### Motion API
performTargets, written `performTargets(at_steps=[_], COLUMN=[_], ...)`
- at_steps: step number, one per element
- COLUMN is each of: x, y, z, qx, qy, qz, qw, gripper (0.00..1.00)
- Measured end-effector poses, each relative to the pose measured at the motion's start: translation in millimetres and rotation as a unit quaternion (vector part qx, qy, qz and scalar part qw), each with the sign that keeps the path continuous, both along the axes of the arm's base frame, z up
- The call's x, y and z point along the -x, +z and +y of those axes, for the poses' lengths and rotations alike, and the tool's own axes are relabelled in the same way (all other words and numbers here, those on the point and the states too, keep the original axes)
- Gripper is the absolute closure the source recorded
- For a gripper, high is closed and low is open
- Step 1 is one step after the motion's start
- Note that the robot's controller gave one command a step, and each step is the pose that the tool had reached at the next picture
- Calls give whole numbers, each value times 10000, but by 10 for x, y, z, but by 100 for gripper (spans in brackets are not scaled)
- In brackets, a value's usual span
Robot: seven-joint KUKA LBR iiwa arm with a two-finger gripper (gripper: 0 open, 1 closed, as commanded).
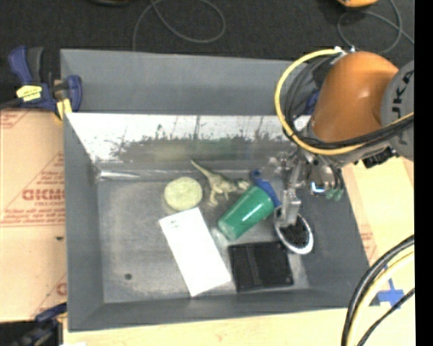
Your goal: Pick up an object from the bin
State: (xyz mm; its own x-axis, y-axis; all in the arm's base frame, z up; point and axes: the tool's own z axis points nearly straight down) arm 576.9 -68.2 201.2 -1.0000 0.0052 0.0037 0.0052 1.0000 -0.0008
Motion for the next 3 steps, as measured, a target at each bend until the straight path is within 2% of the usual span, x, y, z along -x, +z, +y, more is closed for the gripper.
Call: performTargets(at_steps=[1, 2, 3], x=[-13, -212, -445], y=[50, -441, -622], z=[3, 63, 180], qx=[3, 6, -2], qy=[9, 491, 1633], qz=[-40, -60, -39], qw=[10000, 9988, 9866], gripper=[0, 0, 0])
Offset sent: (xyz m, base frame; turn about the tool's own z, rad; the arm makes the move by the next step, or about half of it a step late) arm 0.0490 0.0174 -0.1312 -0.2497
